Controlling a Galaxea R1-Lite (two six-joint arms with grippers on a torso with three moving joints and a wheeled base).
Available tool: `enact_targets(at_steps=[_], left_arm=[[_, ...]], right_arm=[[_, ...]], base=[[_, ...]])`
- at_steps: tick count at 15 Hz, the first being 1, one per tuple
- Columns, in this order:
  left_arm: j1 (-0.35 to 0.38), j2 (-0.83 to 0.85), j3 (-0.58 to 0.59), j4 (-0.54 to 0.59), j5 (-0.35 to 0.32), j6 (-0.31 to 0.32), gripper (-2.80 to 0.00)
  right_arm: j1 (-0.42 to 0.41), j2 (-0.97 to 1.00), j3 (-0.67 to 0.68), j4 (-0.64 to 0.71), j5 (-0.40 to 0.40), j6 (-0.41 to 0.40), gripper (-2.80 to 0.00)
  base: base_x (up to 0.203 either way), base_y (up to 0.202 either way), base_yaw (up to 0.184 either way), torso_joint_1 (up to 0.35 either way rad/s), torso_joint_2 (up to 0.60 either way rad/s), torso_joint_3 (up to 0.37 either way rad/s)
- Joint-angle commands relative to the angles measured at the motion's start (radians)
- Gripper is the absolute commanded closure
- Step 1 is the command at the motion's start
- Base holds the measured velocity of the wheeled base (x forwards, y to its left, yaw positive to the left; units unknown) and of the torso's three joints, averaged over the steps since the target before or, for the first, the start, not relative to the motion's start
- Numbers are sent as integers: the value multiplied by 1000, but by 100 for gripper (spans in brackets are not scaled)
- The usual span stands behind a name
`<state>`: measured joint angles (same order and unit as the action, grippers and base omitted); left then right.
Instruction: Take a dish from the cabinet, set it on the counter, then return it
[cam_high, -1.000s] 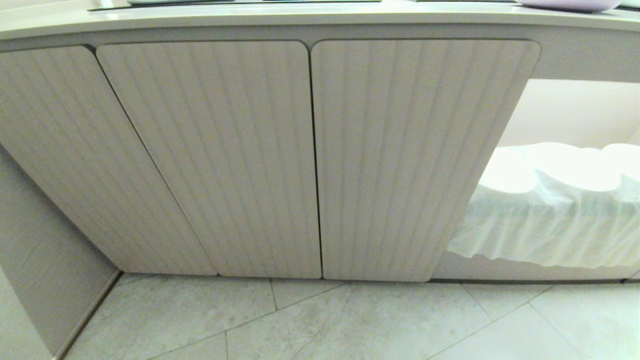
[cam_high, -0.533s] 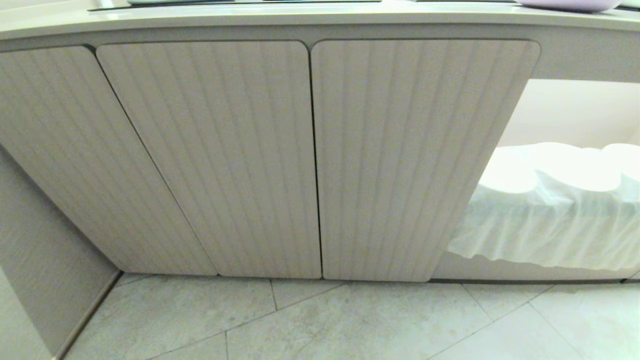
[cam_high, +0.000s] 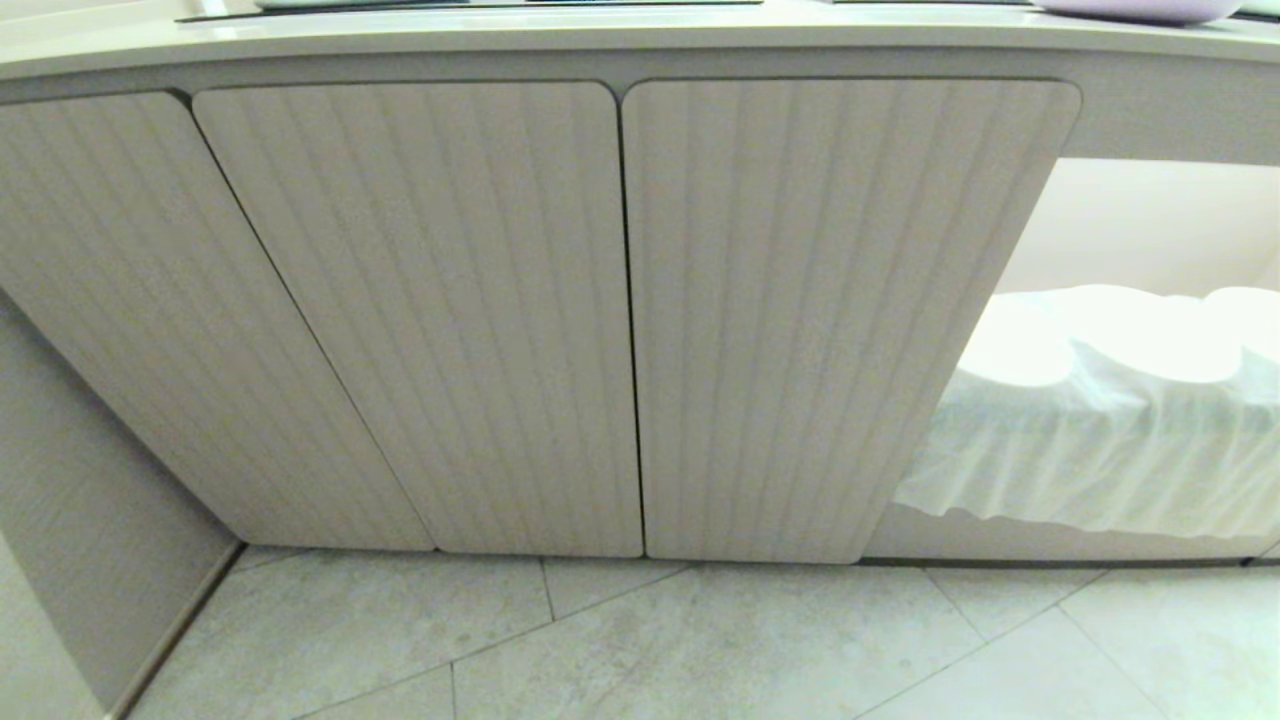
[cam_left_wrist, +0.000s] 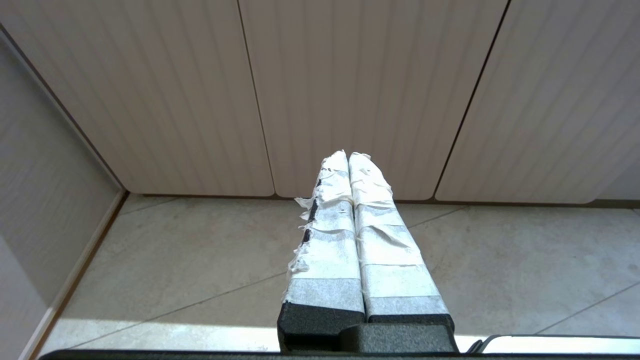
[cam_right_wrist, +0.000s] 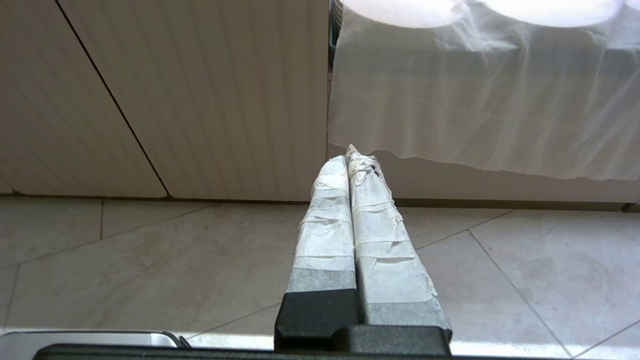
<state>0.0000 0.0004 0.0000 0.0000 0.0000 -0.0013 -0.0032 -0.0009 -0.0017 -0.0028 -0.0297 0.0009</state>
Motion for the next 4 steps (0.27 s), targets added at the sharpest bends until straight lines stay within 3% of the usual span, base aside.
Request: enact_targets(at_steps=[1, 4], left_arm=[[0, 0, 0, 0, 0, 0, 0], [0, 0, 0, 0, 0, 0, 0]], right_arm=[[0, 2, 0, -1, -2, 21, 0], [0, 2, 0, -2, -3, 33, 0]], base=[[0, 0, 0, 0, 0, 0], [0, 0, 0, 0, 0, 0]])
